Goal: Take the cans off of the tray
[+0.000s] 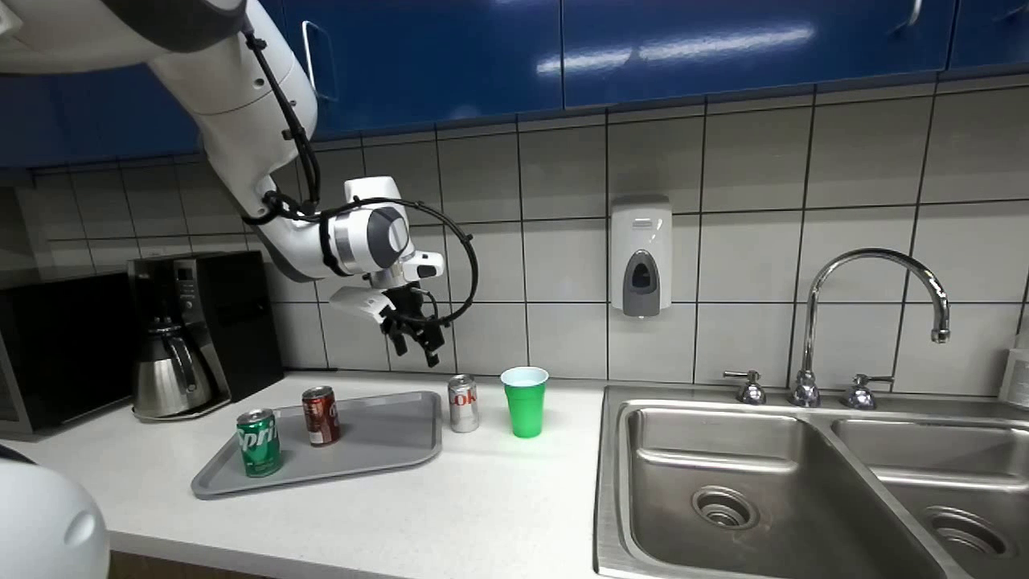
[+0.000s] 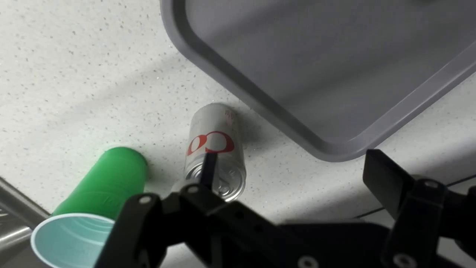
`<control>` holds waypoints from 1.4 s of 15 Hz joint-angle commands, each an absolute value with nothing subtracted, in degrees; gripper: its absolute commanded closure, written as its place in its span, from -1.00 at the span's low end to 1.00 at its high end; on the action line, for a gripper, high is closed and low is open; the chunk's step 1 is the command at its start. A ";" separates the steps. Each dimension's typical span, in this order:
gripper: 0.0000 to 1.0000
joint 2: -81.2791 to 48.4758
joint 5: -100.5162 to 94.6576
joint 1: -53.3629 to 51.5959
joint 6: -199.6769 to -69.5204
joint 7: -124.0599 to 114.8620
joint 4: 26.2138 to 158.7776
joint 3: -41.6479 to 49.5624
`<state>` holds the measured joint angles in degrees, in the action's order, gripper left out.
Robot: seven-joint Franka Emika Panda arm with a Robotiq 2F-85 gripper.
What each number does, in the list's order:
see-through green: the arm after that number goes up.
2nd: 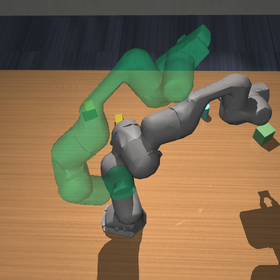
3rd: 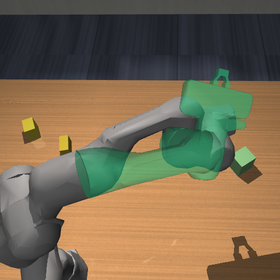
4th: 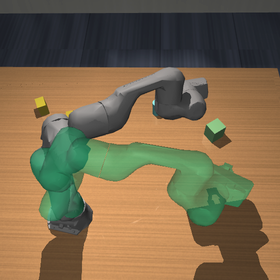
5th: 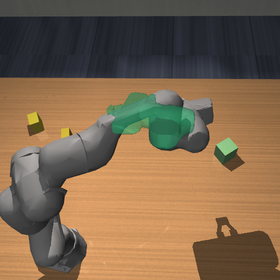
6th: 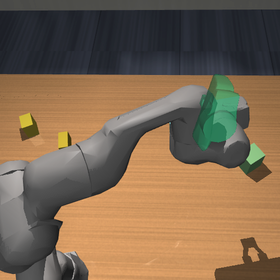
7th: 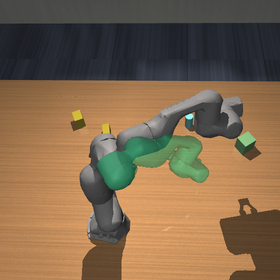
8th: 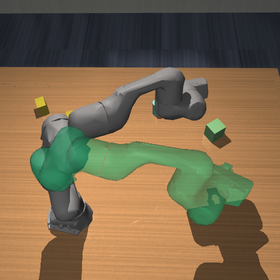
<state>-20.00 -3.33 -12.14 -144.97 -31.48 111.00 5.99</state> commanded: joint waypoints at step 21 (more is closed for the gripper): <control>-1.00 -18.66 -5.18 -15.80 -142.03 -20.52 111.59 -4.58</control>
